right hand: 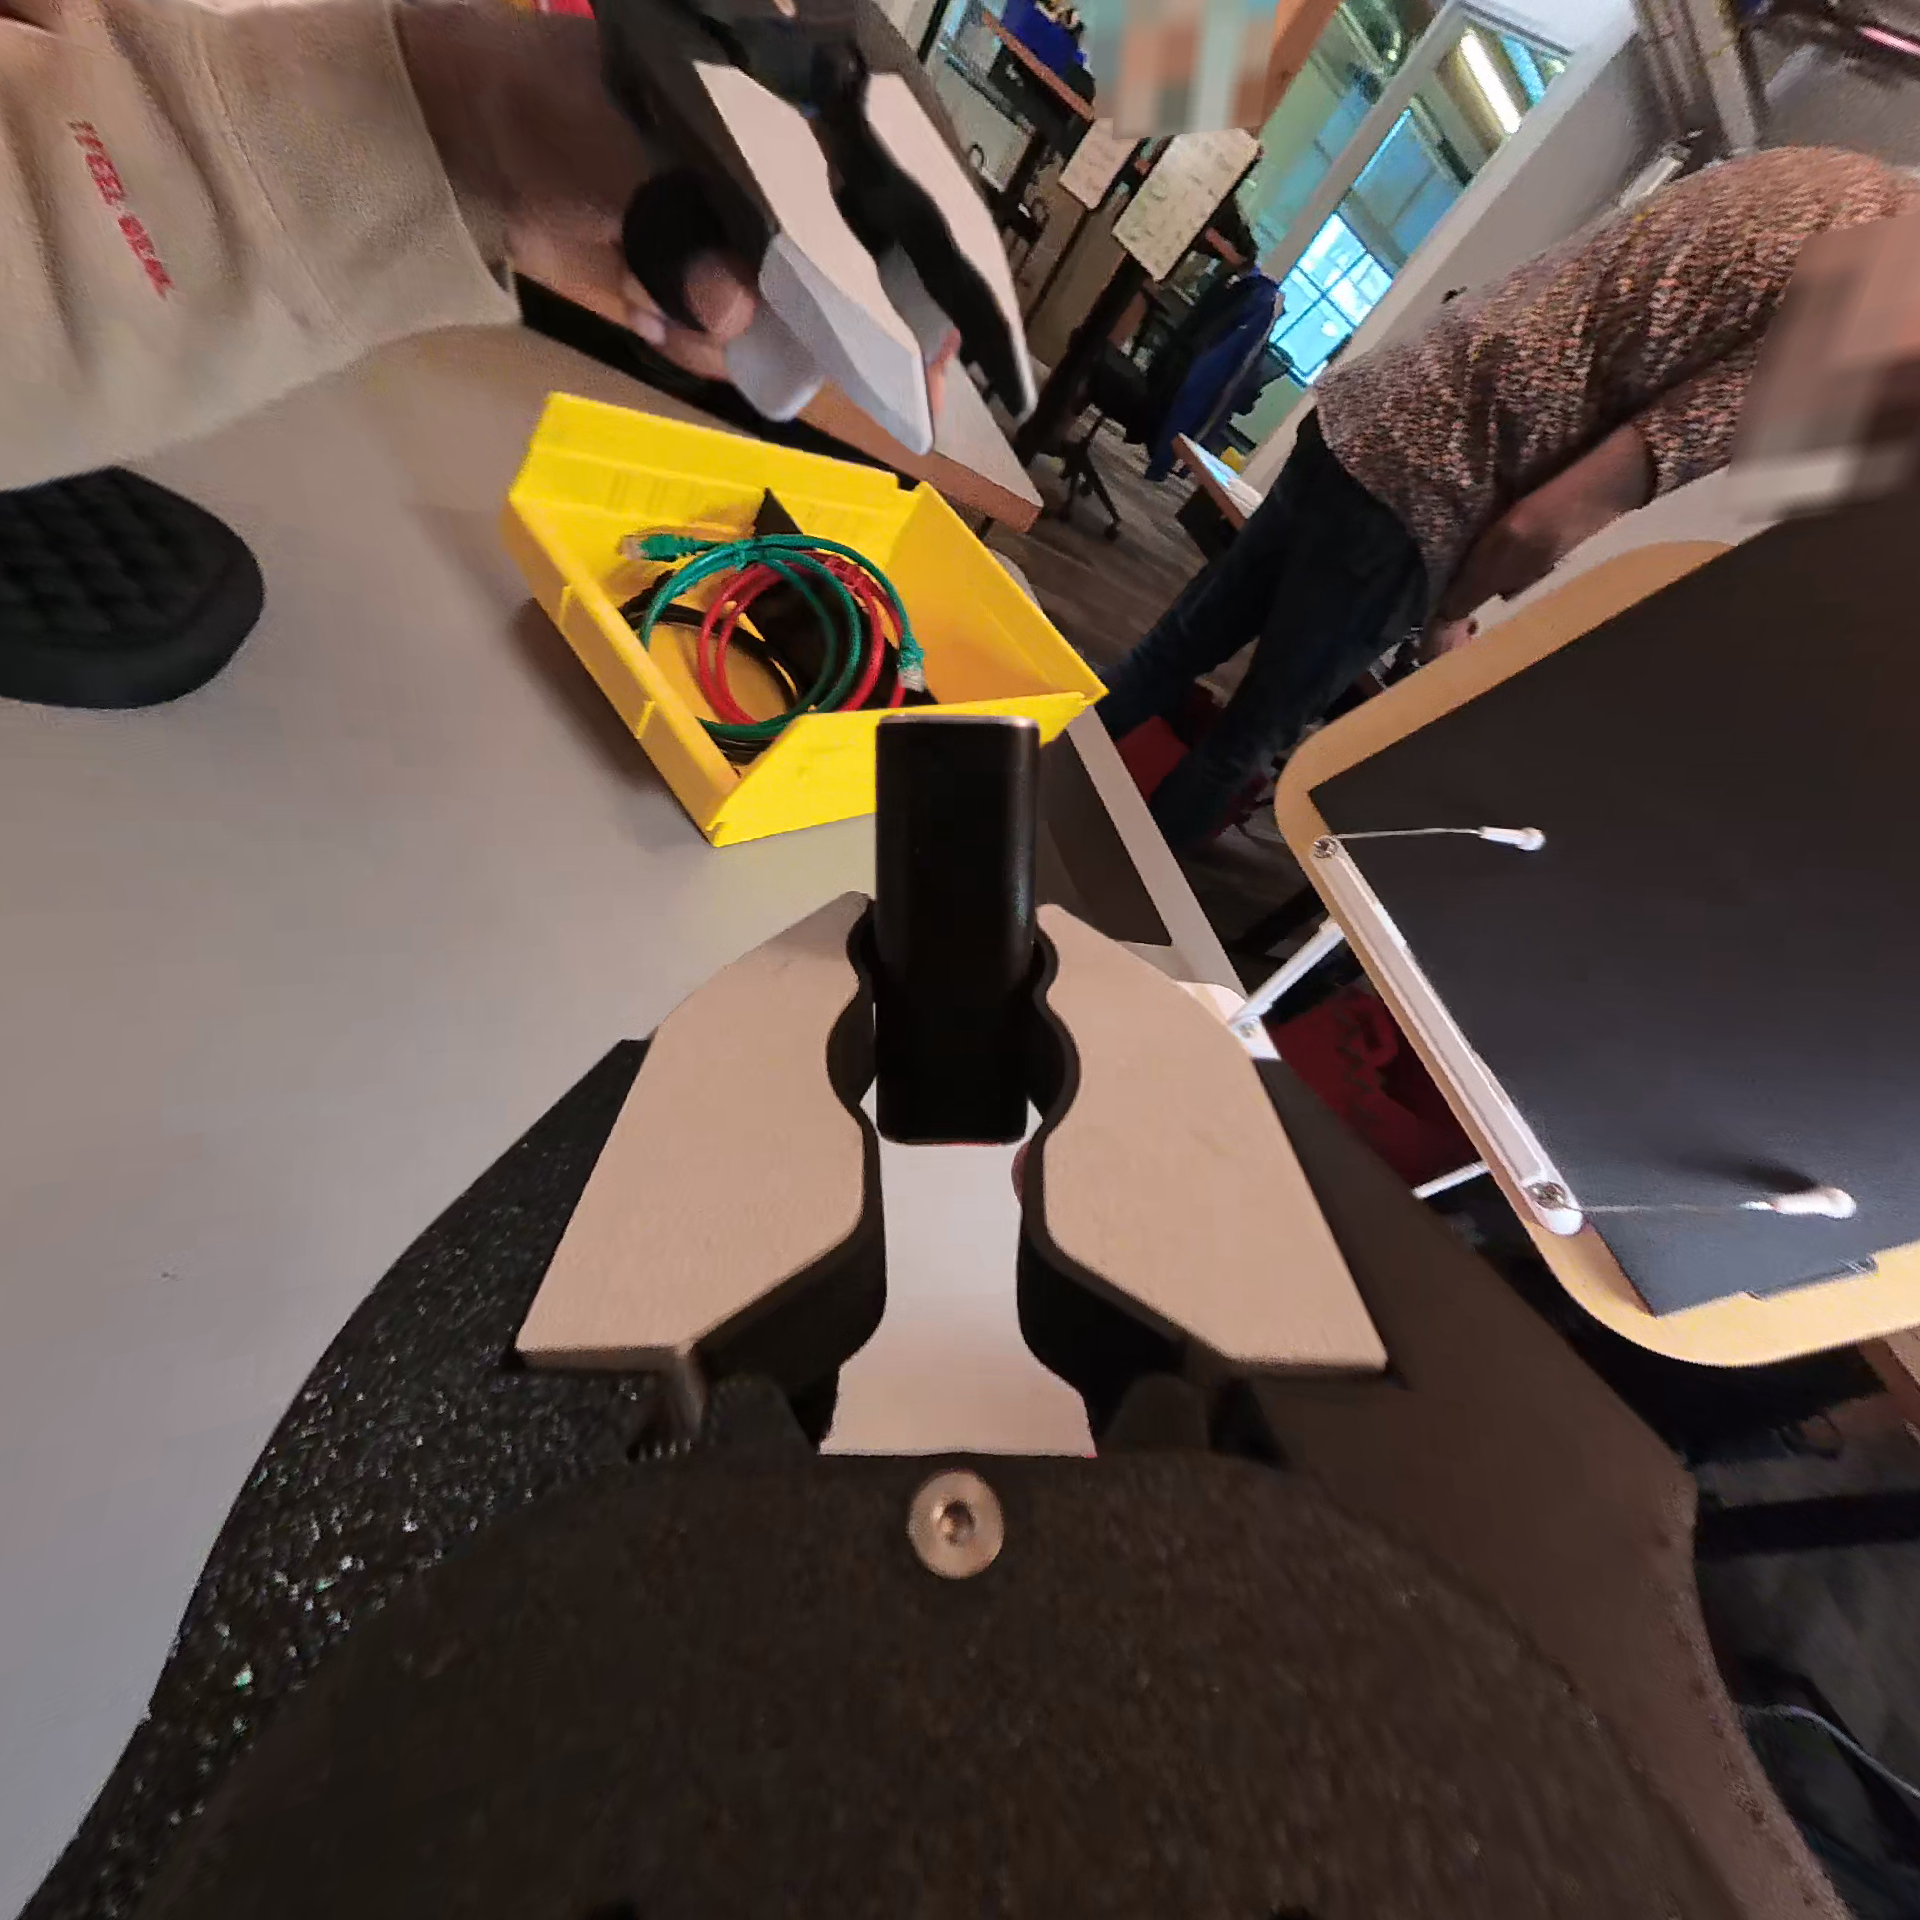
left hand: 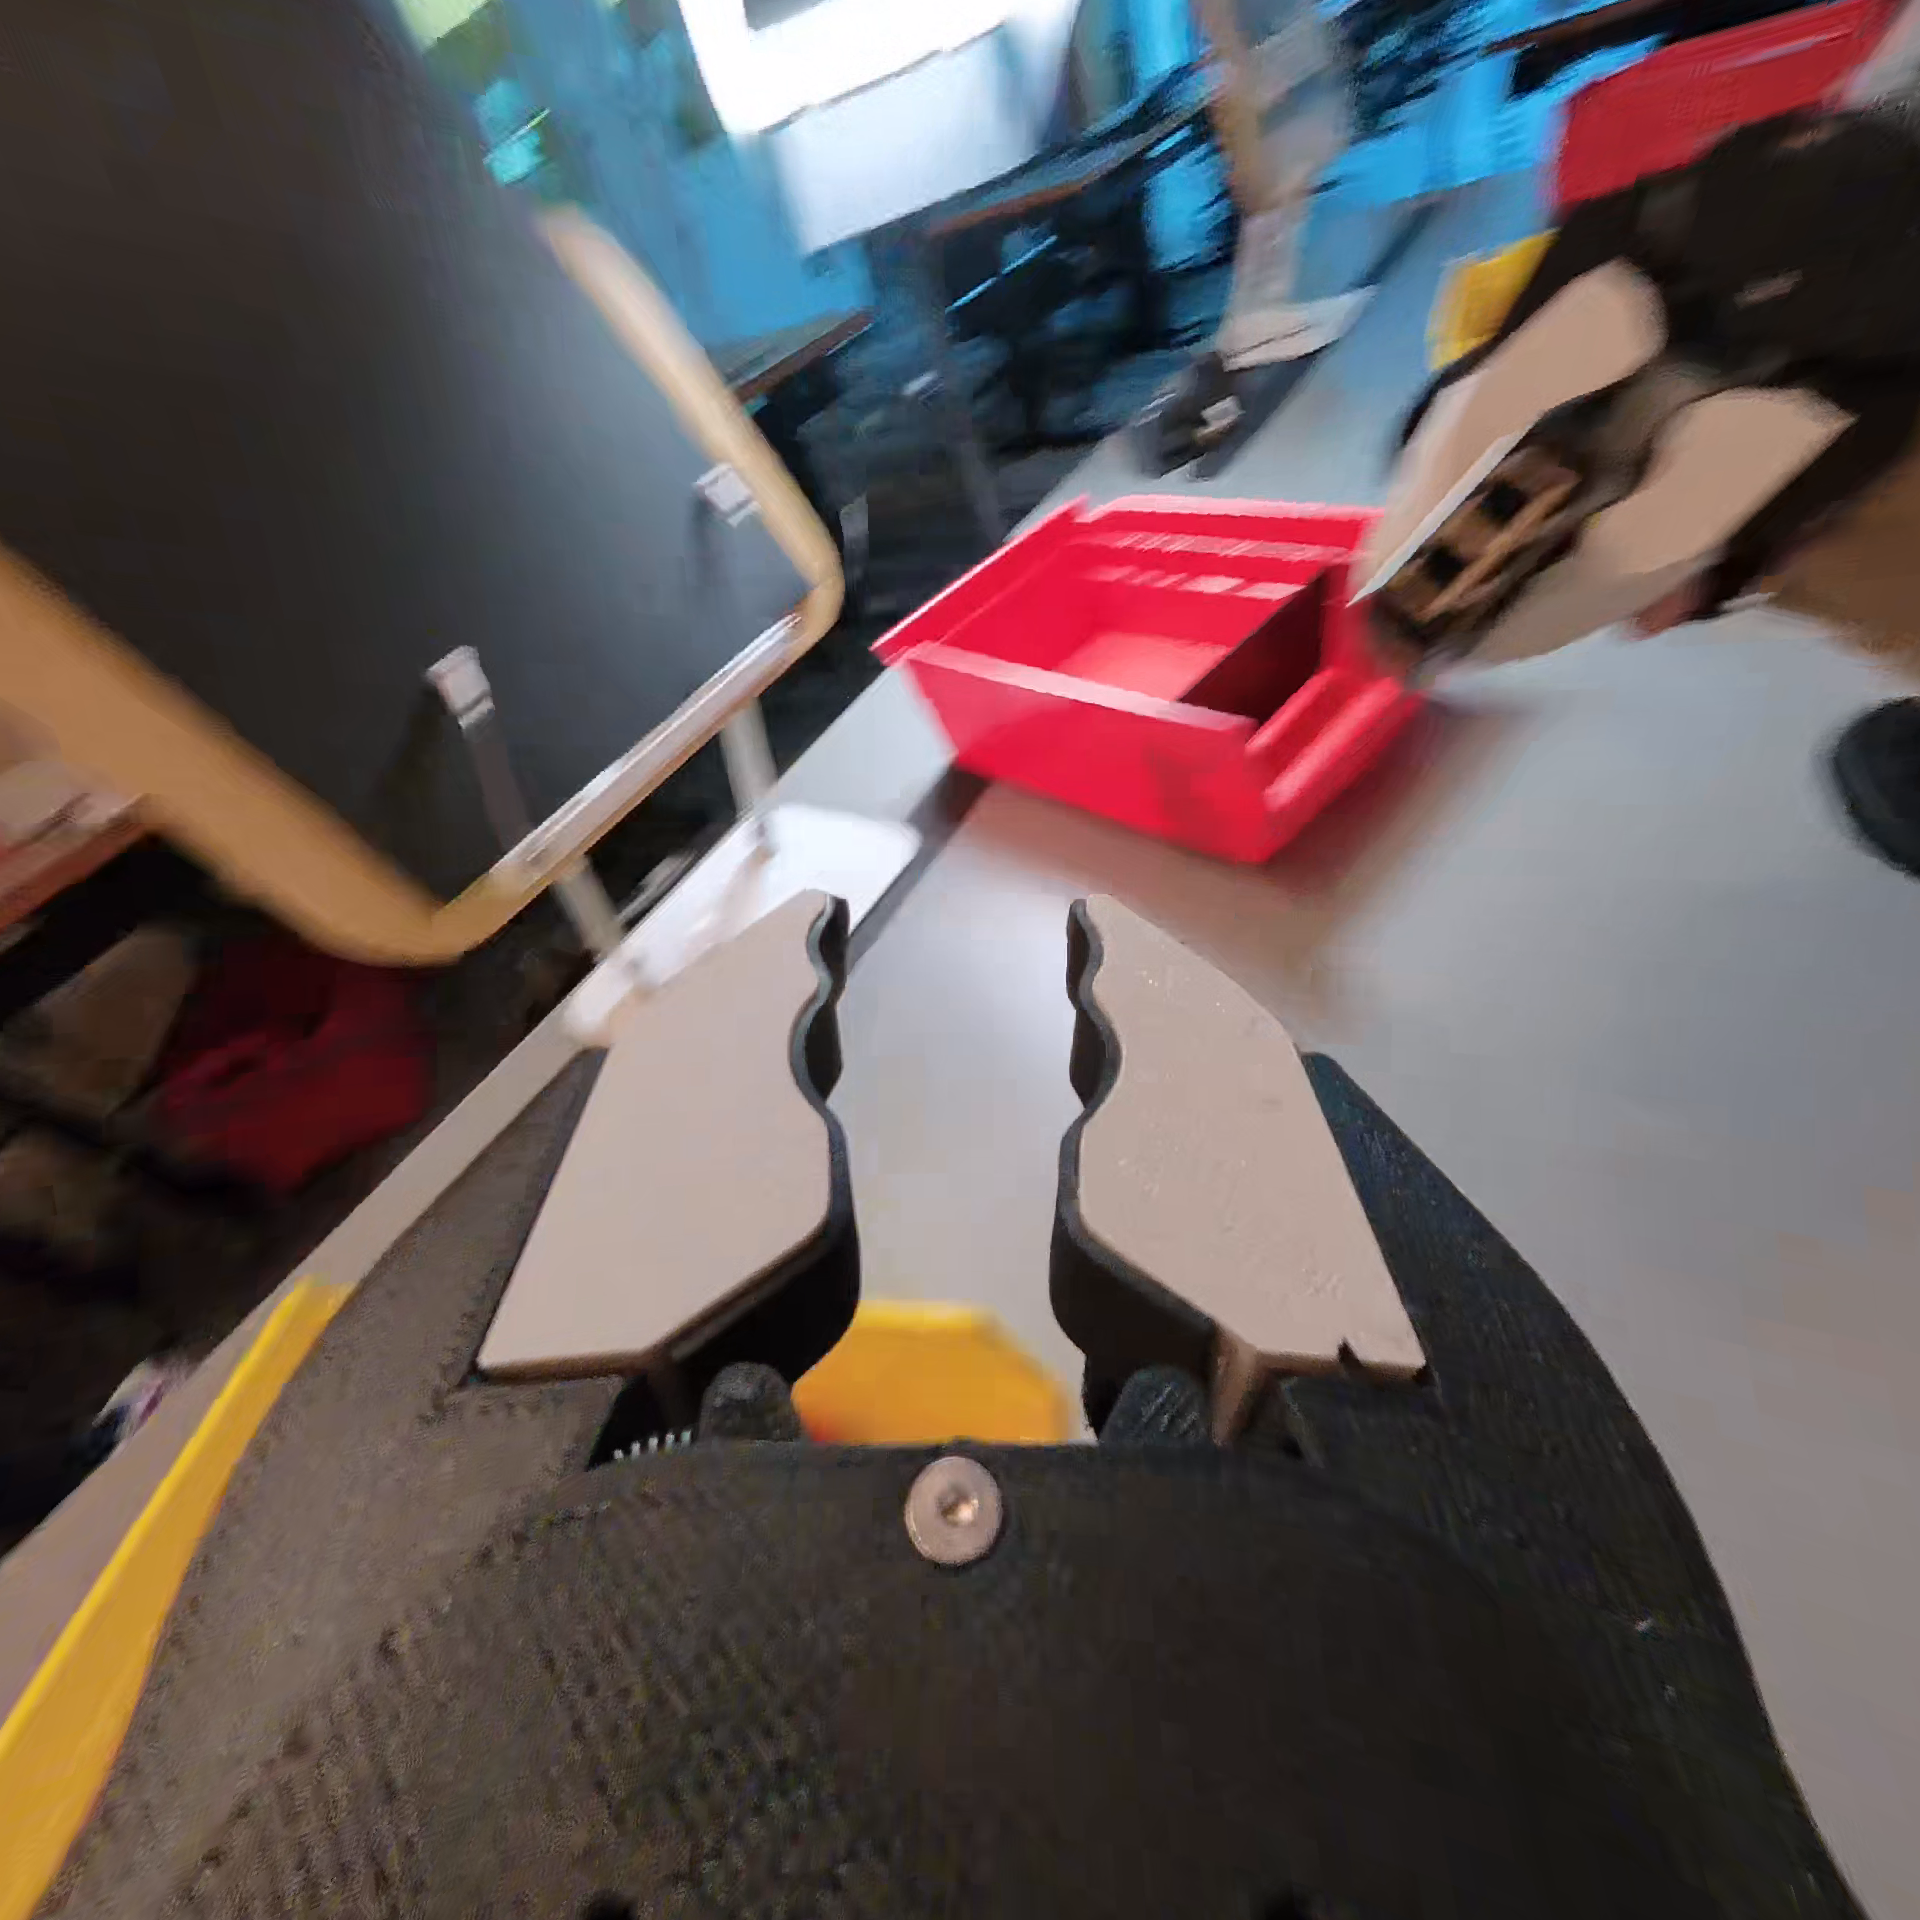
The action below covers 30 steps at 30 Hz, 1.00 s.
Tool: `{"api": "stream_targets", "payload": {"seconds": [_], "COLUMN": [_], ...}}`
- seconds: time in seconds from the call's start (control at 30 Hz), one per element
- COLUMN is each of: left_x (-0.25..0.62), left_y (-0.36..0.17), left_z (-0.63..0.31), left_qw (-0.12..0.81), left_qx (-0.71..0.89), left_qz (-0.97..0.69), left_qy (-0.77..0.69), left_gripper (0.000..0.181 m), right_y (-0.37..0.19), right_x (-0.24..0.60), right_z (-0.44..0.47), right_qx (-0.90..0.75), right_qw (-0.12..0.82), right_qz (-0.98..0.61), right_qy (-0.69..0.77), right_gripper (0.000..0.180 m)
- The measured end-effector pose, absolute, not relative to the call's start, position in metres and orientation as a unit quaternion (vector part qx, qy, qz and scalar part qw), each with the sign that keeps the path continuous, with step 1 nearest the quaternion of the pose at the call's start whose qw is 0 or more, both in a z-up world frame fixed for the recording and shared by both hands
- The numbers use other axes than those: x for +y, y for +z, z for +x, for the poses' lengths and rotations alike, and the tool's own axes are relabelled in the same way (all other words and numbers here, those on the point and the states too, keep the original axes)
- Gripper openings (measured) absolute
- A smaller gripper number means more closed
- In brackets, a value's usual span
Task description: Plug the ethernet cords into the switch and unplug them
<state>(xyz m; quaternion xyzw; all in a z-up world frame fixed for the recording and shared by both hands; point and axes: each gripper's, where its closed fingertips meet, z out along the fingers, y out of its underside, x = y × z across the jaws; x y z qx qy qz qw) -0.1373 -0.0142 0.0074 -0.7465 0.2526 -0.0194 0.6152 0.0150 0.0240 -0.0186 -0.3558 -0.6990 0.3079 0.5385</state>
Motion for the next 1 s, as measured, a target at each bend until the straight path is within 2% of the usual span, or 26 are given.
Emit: {"api": "stream_targets", "payload": {"seconds": [0.07,0.2,0.4,0.73,1.0], "left_x": [-0.02,-0.031,-0.029,-0.007,0.003], "left_y": [0.002,-0.021,-0.066,-0.124,-0.138], "left_z": [-0.189,-0.256,-0.301,-0.285,-0.29], "left_qw": [0.601,0.563,0.501,0.41,0.326], "left_qx": [0.188,0.079,0.015,0.165,0.252], "left_qz": [-0.776,-0.821,-0.861,-0.884,-0.883], "left_qy": [0.037,0.058,0.081,0.153,0.226], "left_gripper": [0.04,0.038,0.037,0.043,0.043], "right_y": [-0.017,-0.017,-0.021,-0.022,-0.017], "right_x": [0.03,0.034,0.032,0.032,0.037], "right_z": [0.017,0.018,0.017,0.019,0.025], "right_qx": [-0.694,-0.692,-0.701,-0.707,-0.703], "right_qw": [0.544,0.548,0.546,0.545,0.549], "right_qz": [-0.36,-0.364,-0.356,-0.348,-0.35], "right_qy": [0.303,0.298,0.289,0.286,0.285], "right_gripper": [0.024,0.024,0.024,0.024,0.025]}}
